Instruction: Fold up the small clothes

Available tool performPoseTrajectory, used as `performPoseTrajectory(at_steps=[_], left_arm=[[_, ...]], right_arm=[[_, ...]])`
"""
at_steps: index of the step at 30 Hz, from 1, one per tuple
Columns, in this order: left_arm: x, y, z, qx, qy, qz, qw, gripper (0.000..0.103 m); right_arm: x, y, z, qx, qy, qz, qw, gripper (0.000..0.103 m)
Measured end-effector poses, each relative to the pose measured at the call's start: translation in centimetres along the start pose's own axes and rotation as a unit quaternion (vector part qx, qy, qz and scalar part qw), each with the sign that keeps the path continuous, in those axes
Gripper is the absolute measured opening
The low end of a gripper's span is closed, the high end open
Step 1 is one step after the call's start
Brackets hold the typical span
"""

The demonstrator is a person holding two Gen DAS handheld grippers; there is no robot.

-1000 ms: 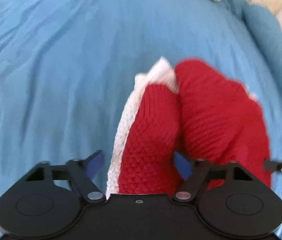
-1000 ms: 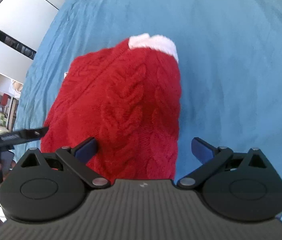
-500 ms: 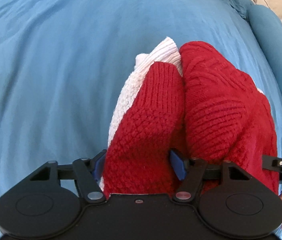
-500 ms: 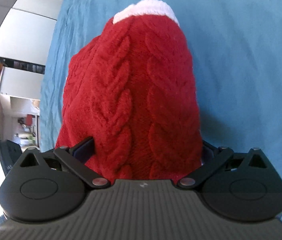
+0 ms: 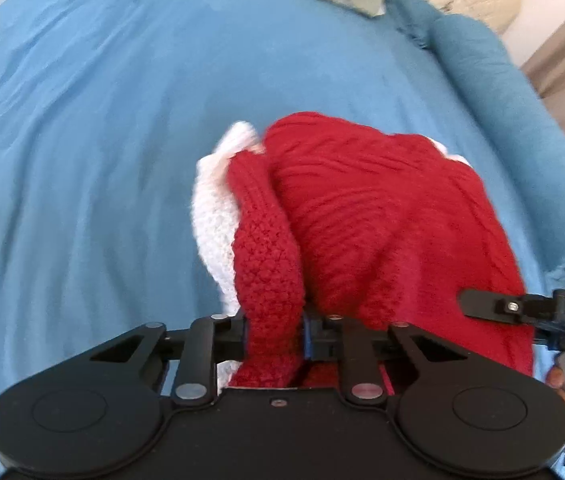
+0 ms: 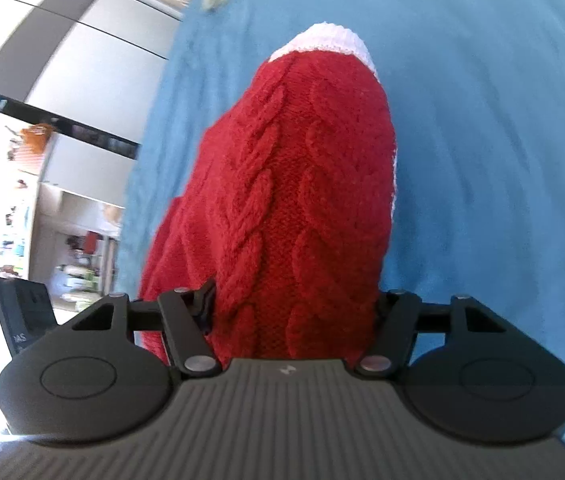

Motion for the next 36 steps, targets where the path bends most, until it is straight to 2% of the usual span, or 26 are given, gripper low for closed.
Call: performPoseTrajectory(at_steps=[2,4,7,11,15,18,20,22,24,27,29,31,33,36], left_arm=[[-0.8,-1.2,-1.5,-0.021,0.007,-0.004,0.9997,0.022],[-2.0,-2.1,-2.7,-0.010,0.018,-0.008,0.9997,0.021],[-4.0,-2.6,-3.5,-0.044,-0.004,0.001,0.9990,0.022],[-8.0,-3.2,-6.6,-0.057,0.008,0.020,0.9981,0.021],[-12.6,-2.8,-10.1,-0.073,0.015,0.049,0.9960,0.021],[-15.6,-0.8,-11.7,-0.067,0.022,0.080,0.9943,0.022],[-16.2,1.1,-11.8,-0.037,0.036,0.090,0.9946,0.024],[-16.2,2.0,-11.5,-0.004,0.040,0.083,0.9958,0.030],[-16.2,2.2,-11.1,0.011,0.036,0.070,0.9968,0.031],[-16.2,3.0,-11.6,0.035,0.040,0.067,0.9964,0.039],[-16.3,2.9,-12.2,0.049,0.036,0.066,0.9959,0.048],[-15.8,1.8,-12.8,0.073,0.039,0.052,0.9952,0.075],[-15.0,0.3,-13.9,0.106,0.048,0.025,0.9929,0.095],[-14.6,-3.2,-15.7,0.141,0.071,-0.008,0.9874,0.097]], right_arm=[[-0.4,-1.1,1.1,0.011,-0.012,-0.001,1.000,0.078],[-1.2,-2.4,1.9,0.016,-0.021,-0.001,1.000,0.078],[-2.7,-4.5,2.0,0.008,-0.018,0.004,1.000,0.077],[-5.7,-8.4,0.4,-0.002,-0.004,0.015,1.000,0.077],[-10.2,-12.4,-2.2,-0.005,0.023,0.040,0.999,0.077],[-13.1,-14.4,-6.3,-0.026,0.048,0.057,0.997,0.077],[-14.4,-14.4,-9.0,-0.042,0.051,0.062,0.996,0.077],[-15.2,-13.7,-12.0,-0.054,0.067,0.062,0.994,0.080],[-15.2,-13.5,-13.3,-0.048,0.067,0.051,0.995,0.083],[-15.2,-13.2,-12.5,-0.058,0.048,0.051,0.996,0.091],[-15.2,-13.1,-11.7,-0.079,0.038,0.052,0.995,0.096],[-15.5,-13.6,-11.3,-0.104,0.030,0.055,0.993,0.099],[-15.4,-14.4,-10.6,-0.127,0.026,0.058,0.990,0.099],[-15.9,-16.9,-8.6,-0.160,0.003,0.036,0.987,0.102]])
Point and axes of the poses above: each gripper's, at about its wrist camera, not at the fingertips, and y roughly the way its jaws point, z to its left, x to its top, the point moved 9 cm from there along y, roughly the way its jaws point, and after that the axes turned 15 degrees about z, right-handed, at the moved point
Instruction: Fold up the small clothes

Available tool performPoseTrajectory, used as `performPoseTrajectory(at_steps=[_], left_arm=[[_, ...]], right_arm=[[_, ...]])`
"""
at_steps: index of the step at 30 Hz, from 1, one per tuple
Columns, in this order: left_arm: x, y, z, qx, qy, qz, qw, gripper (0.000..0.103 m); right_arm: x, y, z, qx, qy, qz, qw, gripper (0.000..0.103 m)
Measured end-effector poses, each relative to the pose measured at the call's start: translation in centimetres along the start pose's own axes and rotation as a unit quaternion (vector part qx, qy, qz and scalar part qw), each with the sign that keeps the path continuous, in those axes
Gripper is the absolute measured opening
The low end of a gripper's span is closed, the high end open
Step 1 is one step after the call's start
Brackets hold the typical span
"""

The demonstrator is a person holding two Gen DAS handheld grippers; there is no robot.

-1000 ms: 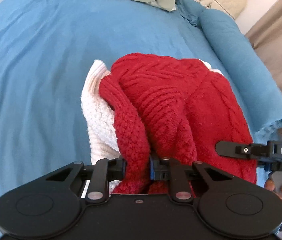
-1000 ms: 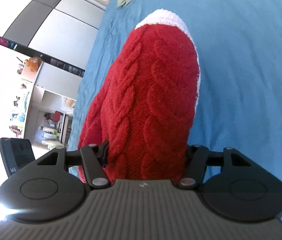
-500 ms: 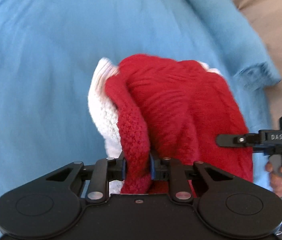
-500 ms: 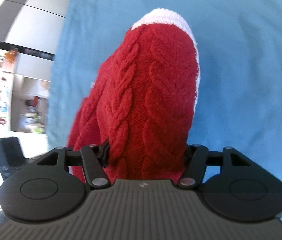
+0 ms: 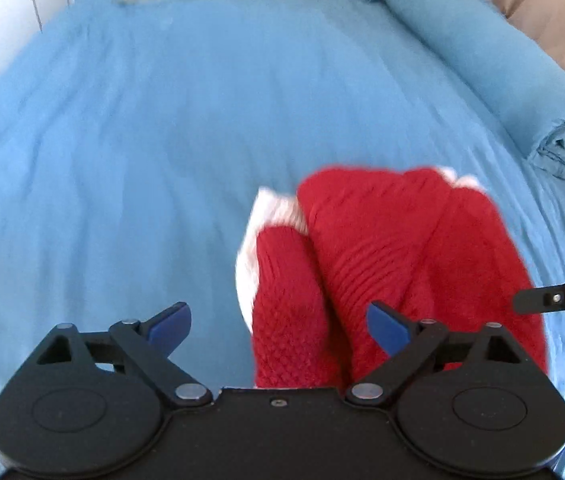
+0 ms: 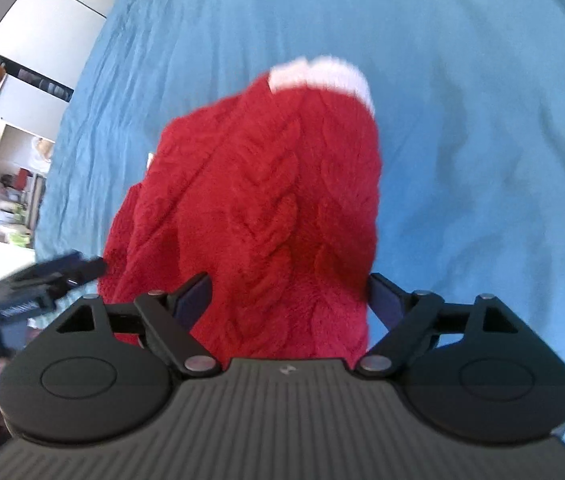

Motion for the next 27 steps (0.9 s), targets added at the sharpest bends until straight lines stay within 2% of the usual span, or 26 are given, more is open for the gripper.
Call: performPoseTrajectory(at_steps=[2,5,8,11,13,16,18,21,23,27], left_arm=[[-0.1,-2.5,-1.3,0.002,0.017,-0.014,0.9997,0.098],[-1.0,-5.0,-4.0,-0.030,0.055,-0.021,0.9978,0.103],[-1.8,-4.0,-6.4,-0.049,0.087,-0.002,0.9950,0.103],[-2.7,-1.3,-7.2,-0.046,0.106,0.018,0.9931,0.103],[-2.9,1.0,-6.6,-0.047,0.104,0.031,0.9929,0.103],[-3.0,4.4,-5.6,-0.065,0.096,0.045,0.9922,0.103],[-3.5,5.6,-4.8,-0.065,0.099,0.057,0.9914,0.103],[-3.8,7.9,-4.1,-0.107,0.074,0.075,0.9887,0.103],[-3.7,7.9,-3.6,-0.121,0.058,0.076,0.9880,0.103],[-3.7,5.5,-3.3,-0.099,0.046,0.068,0.9917,0.103]], right_arm=[[-0.4,-2.0,1.7,-0.020,-0.018,-0.023,0.999,0.103],[-1.7,-4.9,4.2,-0.063,-0.056,-0.062,0.995,0.103],[-3.6,-5.3,6.1,-0.097,-0.111,-0.072,0.986,0.103],[-4.8,-3.6,6.6,-0.122,-0.138,-0.066,0.981,0.103],[-5.2,-1.7,6.2,-0.142,-0.138,-0.065,0.978,0.103],[-5.4,0.8,5.1,-0.133,-0.135,-0.051,0.981,0.103],[-5.7,2.6,4.3,-0.137,-0.131,-0.040,0.981,0.103],[-5.6,4.2,3.8,-0.147,-0.134,-0.041,0.979,0.103],[-5.7,4.4,3.9,-0.153,-0.138,-0.046,0.977,0.103],[-5.9,3.1,4.2,-0.149,-0.130,-0.047,0.979,0.103]])
Point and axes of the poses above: each gripper's, at about its wrist camera, not at the fingertips, and y roughly the way its jaws point, z to its left, x to its top, the point moved 9 cm from there along y, roughly the way its jaws point, and after that the axes turned 15 degrees about z, right-handed, at the moved point
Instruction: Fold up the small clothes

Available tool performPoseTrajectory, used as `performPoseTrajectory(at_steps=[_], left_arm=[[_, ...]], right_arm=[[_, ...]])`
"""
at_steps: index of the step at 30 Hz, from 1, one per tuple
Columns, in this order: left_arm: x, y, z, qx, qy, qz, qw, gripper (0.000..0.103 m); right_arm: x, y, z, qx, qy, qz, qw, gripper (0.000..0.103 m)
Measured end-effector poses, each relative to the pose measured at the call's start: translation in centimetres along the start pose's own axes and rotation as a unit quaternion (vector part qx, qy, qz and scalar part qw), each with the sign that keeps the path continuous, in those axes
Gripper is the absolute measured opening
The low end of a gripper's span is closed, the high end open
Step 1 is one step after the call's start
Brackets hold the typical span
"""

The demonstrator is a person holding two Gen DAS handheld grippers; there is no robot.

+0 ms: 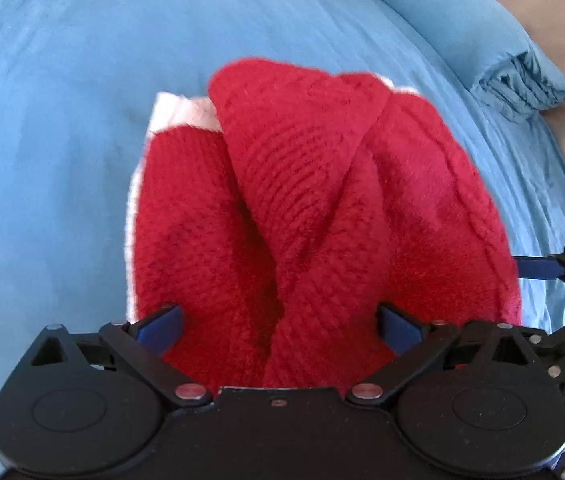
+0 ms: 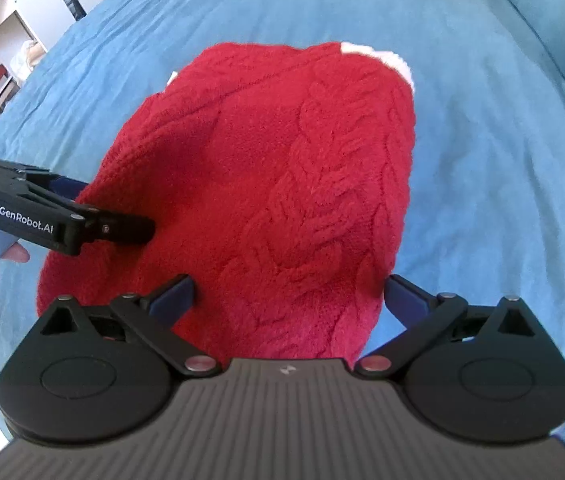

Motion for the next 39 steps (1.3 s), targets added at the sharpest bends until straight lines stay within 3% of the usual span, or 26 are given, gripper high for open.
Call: performPoseTrajectory(at_steps=[6,10,13,16,21,26,31,39], left_arm=[[-2.2,-9.6,-1.9,0.054,-0.012,-0.053,0.9971,0.103],[-4.1,-18.7,-4.5,0.088,-0.031,-0.097,0.9909,0.103],[-6.1,-25.6,-7.1,0.114,-0.040,-0.131,0.9839,0.103],[-8.7,-30.4,-9.4,0.179,-0.046,-0.148,0.9717,0.103],[-13.3,-33.5,-11.5,0.245,-0.056,-0.131,0.9590,0.103],[-16.7,-33.6,-12.9,0.214,-0.080,-0.117,0.9664,0.103],[-19.3,-34.3,-14.1,0.193,-0.107,-0.119,0.9682,0.103],[-20.2,-35.2,-15.3,0.189,-0.108,-0.135,0.9665,0.103]], right_arm=[[0.0,-8.5,0.5,-0.022,-0.004,-0.040,0.999,0.103],[-0.6,-17.4,0.8,-0.030,0.021,-0.060,0.998,0.103],[-1.7,-24.2,1.2,-0.040,0.052,-0.061,0.996,0.103],[-3.7,-30.1,2.3,-0.051,0.063,-0.068,0.994,0.103],[-7.7,-35.9,3.9,-0.088,0.059,-0.066,0.992,0.103],[-12.3,-38.0,4.8,-0.110,0.063,-0.058,0.990,0.103],[-15.6,-38.9,4.8,-0.116,0.084,-0.057,0.988,0.103],[-17.8,-39.5,4.7,-0.123,0.094,-0.059,0.986,0.103]])
Point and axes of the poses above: each gripper's, at about its wrist camera, not at the fingertips, and y roughly the way its jaws point, z to its left, x to its top, the point moved 9 cm from there along y, roughly the way its jaws point, and after that the axes turned 15 degrees about z, right-handed, at the moved point
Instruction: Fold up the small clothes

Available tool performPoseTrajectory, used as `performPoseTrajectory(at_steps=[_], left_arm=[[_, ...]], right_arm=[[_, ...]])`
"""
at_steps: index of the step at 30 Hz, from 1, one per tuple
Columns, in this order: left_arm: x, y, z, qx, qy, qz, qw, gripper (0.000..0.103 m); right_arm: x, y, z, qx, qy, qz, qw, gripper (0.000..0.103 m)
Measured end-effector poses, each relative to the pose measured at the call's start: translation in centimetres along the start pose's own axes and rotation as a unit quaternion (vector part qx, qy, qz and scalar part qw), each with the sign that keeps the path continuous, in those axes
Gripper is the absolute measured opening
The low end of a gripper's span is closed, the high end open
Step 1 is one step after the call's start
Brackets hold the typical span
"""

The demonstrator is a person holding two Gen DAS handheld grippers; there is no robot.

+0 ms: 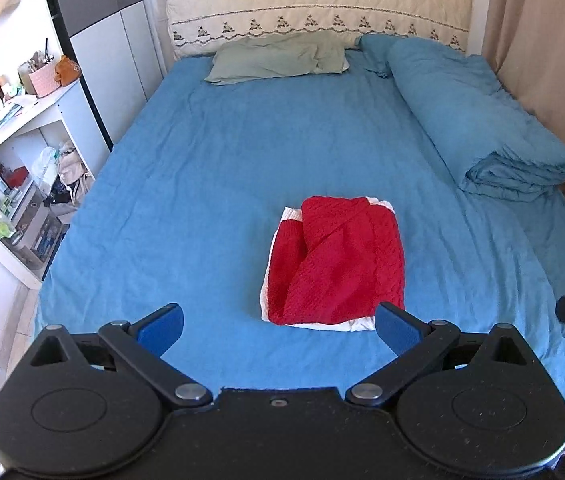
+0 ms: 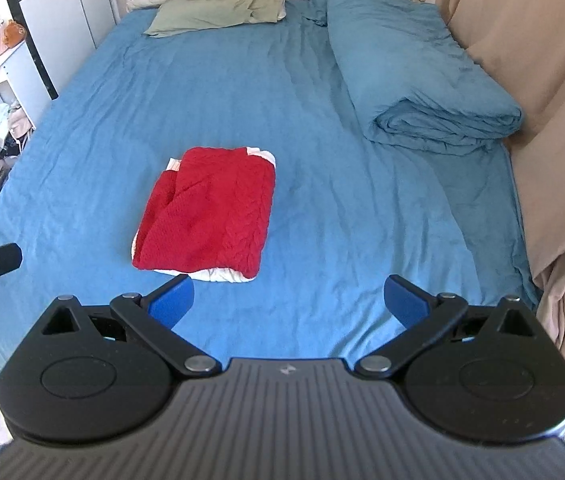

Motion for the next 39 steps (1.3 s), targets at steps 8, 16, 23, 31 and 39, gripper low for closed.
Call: performPoseTrajectory(at_steps=[8,16,23,31,39], left_arm=[[-0.6,-0.8,-0.1,0.006,0.006,-0.012,0.9999,0.103],[-1.1,-1.4,0.0,0.011,0.008,-0.023,0.9997,0.103],[-1.4,-1.8,0.3,0.017,0.008,-0.032,0.9993,0.103],[-1.7,-2.2,0.4,0.015,0.010,-0.036,0.9992,0.103],[-1.8,-2.4,0.3,0.018,0.014,-0.038,0.9990,0.103]], right_arm=[[-0.5,-0.2,0.2,0.002,-0.002,0.001,1.000,0.103],[-1.0,-0.6,0.4,0.004,-0.005,-0.004,1.000,0.103],[-1.2,-1.0,0.6,0.006,-0.001,-0.003,1.000,0.103],[-1.4,-1.1,0.7,0.008,0.001,-0.002,1.000,0.103],[-2.0,-1.4,1.0,0.011,0.005,-0.003,1.000,0.103]])
Point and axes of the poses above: each gripper's, at about its wrist camera, not at the fingertips, and y roughly the way its jaws point, z to its left, x to its top, the point moved 9 cm from there along y, roughly the way its jaws point, and after that the axes turned 15 degrees about z, right-handed, at the moved point
